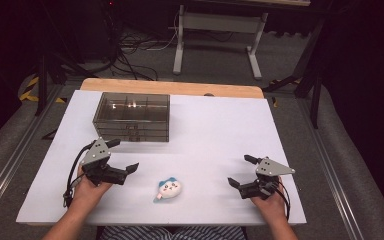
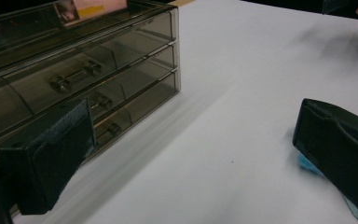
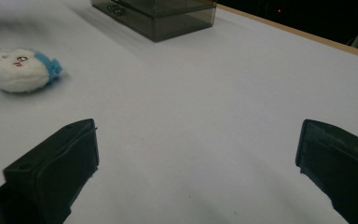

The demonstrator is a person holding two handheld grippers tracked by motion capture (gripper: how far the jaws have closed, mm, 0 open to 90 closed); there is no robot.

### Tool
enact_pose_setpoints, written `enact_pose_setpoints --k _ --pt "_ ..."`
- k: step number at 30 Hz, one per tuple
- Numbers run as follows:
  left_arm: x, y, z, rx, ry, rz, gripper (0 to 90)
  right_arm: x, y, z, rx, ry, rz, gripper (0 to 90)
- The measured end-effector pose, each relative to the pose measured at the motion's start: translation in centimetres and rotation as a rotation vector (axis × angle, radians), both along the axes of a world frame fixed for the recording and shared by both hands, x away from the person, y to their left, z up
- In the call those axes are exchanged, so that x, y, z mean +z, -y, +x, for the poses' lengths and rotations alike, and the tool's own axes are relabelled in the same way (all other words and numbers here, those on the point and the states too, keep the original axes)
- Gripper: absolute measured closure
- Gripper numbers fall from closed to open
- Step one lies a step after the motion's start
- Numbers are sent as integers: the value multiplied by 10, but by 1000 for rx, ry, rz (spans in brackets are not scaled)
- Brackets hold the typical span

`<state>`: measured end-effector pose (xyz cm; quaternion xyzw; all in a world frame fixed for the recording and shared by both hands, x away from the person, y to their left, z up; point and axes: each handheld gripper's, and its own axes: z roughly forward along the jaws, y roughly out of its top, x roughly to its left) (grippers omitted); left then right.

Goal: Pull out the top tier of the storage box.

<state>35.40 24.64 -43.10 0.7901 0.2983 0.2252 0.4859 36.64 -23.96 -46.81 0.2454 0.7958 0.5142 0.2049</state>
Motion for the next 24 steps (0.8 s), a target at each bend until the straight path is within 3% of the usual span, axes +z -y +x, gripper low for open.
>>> enact_pose_setpoints --k 1,10,12,14,24 --pt "1 2 1 2 -6 17 5 0 0 0 -2 -3 1 0" --pt "8 7 12 -6 -19 12 5 -1 -1 0 -1 -9 -6 0" --pt "10 7 16 -17 -33 9 7 -1 -1 1 -1 -9 -8 0" --pt "11 8 24 -69 -85 16 37 -1 -1 1 -1 -10 -8 0" --pt "16 7 37 -51 -86 16 22 -1 -2 2 5 -14 -14 0"
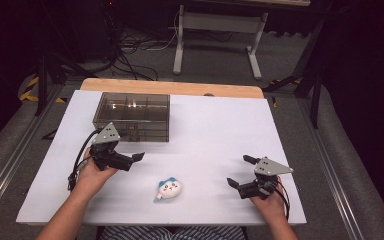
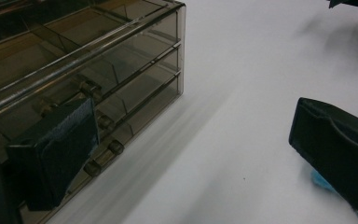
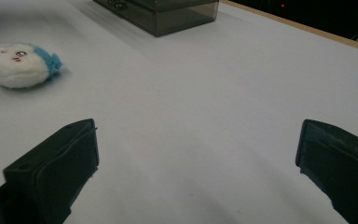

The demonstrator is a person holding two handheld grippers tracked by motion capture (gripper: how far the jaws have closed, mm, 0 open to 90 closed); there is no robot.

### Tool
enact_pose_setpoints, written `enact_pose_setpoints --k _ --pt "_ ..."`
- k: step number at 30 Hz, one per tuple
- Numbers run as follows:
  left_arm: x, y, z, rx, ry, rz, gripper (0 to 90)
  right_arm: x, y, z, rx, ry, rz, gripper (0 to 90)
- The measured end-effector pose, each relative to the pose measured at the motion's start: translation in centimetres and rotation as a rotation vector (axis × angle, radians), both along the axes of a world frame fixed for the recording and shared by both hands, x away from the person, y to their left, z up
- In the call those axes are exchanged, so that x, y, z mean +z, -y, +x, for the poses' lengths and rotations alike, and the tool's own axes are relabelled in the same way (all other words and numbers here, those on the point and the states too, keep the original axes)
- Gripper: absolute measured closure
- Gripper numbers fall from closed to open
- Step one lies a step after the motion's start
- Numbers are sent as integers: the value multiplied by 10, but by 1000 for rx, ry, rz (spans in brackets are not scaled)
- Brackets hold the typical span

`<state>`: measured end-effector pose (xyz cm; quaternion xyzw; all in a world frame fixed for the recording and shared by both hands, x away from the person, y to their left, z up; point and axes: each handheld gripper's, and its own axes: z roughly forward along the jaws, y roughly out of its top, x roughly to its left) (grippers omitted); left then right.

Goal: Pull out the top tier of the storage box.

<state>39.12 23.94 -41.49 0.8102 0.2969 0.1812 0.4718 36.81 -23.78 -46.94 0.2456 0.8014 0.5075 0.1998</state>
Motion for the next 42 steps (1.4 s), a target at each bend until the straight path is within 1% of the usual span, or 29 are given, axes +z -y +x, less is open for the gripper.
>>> enact_pose_setpoints --k 2,4,6,9,10,11,13,15,17,19,20,21,24,25,26,27,28,29,30,33,34,39,42 --pt "1 0 3 2 4 -1 19 0 0 0 4 -1 2 0" --pt "1 0 7 -16 -15 -3 19 0 0 -1 13 -2 10 0" --pt "1 1 8 -16 -12 2 19 1 0 -1 15 -1 13 0" --pt "1 3 11 -18 1 27 25 1 0 -1 21 -1 15 0" --pt "1 3 11 -18 1 27 29 1 0 -1 22 -3 16 0" --pt "2 3 13 -19 15 33 40 1 0 -1 24 -2 16 0" --pt "1 4 15 -14 18 33 52 1 0 -1 24 -2 16 0" --pt "1 4 18 -13 23 47 76 0 0 -1 25 -4 20 0" --pt "1 5 20 -15 36 46 96 1 0 -1 28 -4 21 0" --pt "1 6 20 -20 46 42 104 1 0 -1 29 -6 22 0" --pt "1 7 19 -15 59 55 111 0 0 -1 31 -3 22 0" --pt "1 7 19 -15 59 55 114 0 0 -1 31 -3 22 0" --pt "3 7 16 0 99 69 130 0 0 -1 34 -6 26 0" --pt "4 8 14 7 144 73 135 1 1 0 36 -4 28 0" --pt "4 8 14 7 144 73 135 1 1 0 36 -4 28 0" --pt "4 8 12 9 169 82 135 1 1 0 38 -4 29 0" --pt "5 9 11 10 181 93 135 1 1 0 39 -5 30 0" --pt "5 9 9 11 201 113 140 1 1 -1 40 -5 31 0" --pt "5 9 9 11 201 113 140 1 1 -1 40 -5 31 0" --pt "6 10 6 13 243 143 140 1 1 -1 43 -7 30 0" --pt "6 10 5 11 263 157 140 1 1 -1 43 -7 30 0" --pt "8 11 2 14 320 213 140 0 1 0 44 -8 31 0" --pt "10 11 -1 25 353 269 149 0 0 0 44 -10 31 0"
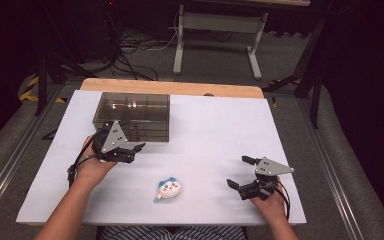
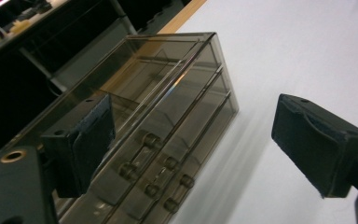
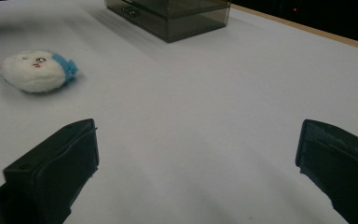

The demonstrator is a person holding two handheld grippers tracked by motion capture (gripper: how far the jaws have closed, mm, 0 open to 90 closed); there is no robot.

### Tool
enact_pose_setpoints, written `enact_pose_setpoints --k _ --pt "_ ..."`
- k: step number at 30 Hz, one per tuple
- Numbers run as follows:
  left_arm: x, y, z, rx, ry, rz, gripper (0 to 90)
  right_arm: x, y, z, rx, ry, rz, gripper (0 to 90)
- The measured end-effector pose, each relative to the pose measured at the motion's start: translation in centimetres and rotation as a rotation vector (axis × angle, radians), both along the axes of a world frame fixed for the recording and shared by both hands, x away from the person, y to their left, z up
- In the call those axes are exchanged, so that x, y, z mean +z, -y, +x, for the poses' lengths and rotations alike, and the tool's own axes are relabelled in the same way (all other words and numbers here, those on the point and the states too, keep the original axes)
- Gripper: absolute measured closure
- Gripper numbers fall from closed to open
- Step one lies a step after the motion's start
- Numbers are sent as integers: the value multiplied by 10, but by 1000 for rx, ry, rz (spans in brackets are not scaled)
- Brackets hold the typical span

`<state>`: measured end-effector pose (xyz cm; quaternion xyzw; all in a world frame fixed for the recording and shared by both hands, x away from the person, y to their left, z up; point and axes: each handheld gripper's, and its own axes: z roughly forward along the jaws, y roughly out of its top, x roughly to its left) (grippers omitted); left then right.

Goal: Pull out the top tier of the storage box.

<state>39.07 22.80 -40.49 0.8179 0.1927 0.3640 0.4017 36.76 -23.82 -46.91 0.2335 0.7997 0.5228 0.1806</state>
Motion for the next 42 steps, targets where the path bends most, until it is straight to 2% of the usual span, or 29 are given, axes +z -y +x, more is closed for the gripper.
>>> enact_pose_setpoints --k 1,2,3,4,5,6,7,8,12,13,17,25,28,30,34,37,38,40,42 --pt "1 1 -2 10 20 29 149 0 0 0 0 0 0 0" --pt "1 1 -2 10 20 29 149 0 0 0 0 -1 0 0" --pt "2 2 -3 4 46 64 149 0 0 0 -1 0 -2 0" --pt "2 2 -3 4 46 64 147 0 0 0 -1 0 -2 0" --pt "3 4 -4 4 76 100 146 0 1 0 -3 -1 -2 0" --pt "3 4 -4 4 76 100 145 0 1 0 -3 -1 -2 0" --pt "3 6 -5 9 96 131 145 0 1 0 -3 -2 -2 0" --pt "3 6 -5 9 96 131 145 0 1 0 -3 -2 -2 0" --pt "3 8 -8 22 134 175 144 0 0 0 -3 -2 -3 0" --pt "2 9 -10 35 154 191 143 0 1 0 -6 -2 -6 0" --pt "1 10 -11 54 169 207 143 0 1 0 -8 -5 -2 0" --pt "-2 16 -15 87 260 312 142 -1 1 1 -8 -6 -3 0" --pt "-3 18 -16 95 275 323 142 -1 1 1 -10 -7 -4 0" --pt "-5 19 -17 110 283 344 142 -1 1 1 -10 -7 -3 0" --pt "-9 23 -18 123 328 401 141 -1 1 1 -9 -8 -4 0" --pt "-10 24 -18 126 334 415 142 -1 1 1 -11 -9 -4 0" --pt "-12 25 -18 138 338 438 142 -1 1 1 -13 -10 -5 0" --pt "-13 25 -18 143 343 444 142 -1 1 1 -12 -10 -4 0" --pt "-15 27 -19 151 358 469 143 -1 1 1 -12 -10 -3 0"
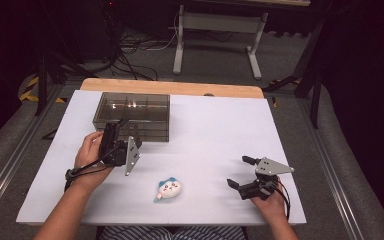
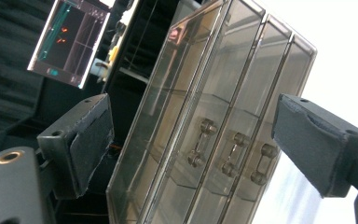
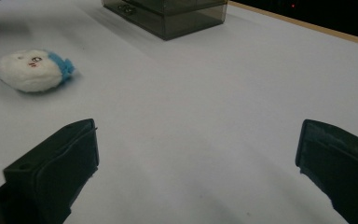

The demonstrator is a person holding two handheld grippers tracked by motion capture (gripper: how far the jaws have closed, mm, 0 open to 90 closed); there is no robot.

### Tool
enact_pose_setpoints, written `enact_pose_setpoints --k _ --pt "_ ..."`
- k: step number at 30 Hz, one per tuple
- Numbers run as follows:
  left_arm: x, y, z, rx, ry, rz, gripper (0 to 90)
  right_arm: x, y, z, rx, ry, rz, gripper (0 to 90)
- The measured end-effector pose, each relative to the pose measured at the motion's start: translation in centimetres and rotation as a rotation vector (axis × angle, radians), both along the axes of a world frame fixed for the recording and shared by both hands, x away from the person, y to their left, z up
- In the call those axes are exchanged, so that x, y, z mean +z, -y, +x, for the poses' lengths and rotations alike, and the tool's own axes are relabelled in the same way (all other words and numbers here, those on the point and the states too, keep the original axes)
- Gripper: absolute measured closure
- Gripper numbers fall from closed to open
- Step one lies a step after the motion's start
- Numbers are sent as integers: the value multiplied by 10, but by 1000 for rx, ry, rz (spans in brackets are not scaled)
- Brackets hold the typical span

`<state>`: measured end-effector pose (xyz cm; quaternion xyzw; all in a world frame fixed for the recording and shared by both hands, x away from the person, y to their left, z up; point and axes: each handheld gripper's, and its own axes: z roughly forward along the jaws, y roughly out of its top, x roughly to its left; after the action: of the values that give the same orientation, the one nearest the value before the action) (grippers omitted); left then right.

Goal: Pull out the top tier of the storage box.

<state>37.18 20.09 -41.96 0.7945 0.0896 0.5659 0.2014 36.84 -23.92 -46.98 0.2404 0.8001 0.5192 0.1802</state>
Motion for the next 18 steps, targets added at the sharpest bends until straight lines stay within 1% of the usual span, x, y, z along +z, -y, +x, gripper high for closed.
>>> enact_pose_setpoints --k 1,3,6,7,8,9,10,11,12,13,14,15,18 --pt "0 1 0 -3 13 18 145 0 0 0 0 0 0 0" --pt "-3 3 -1 16 21 35 151 0 0 0 1 0 0 0" --pt "-7 5 0 43 19 55 174 0 0 0 1 -1 0 0" --pt "-7 5 1 54 20 75 178 0 0 0 2 -1 0 0" --pt "-9 6 1 62 22 77 184 0 0 0 2 -1 0 0" --pt "-11 7 1 74 30 98 191 0 0 0 2 -1 -1 0" --pt "-11 7 1 74 30 98 198 0 0 0 2 -1 -1 0" --pt "-14 8 1 88 46 112 208 0 0 0 3 -1 0 0" --pt "-15 8 1 93 52 117 214 0 0 0 2 -1 -1 0" --pt "-15 8 1 93 52 117 221 0 0 0 2 -1 -1 0" --pt "-16 9 1 98 55 127 221 0 0 0 2 -1 -1 0" --pt "-19 10 1 111 69 136 232 0 0 0 3 -2 -2 0" --pt "-20 10 1 115 74 147 238 0 0 0 4 -2 -2 0"
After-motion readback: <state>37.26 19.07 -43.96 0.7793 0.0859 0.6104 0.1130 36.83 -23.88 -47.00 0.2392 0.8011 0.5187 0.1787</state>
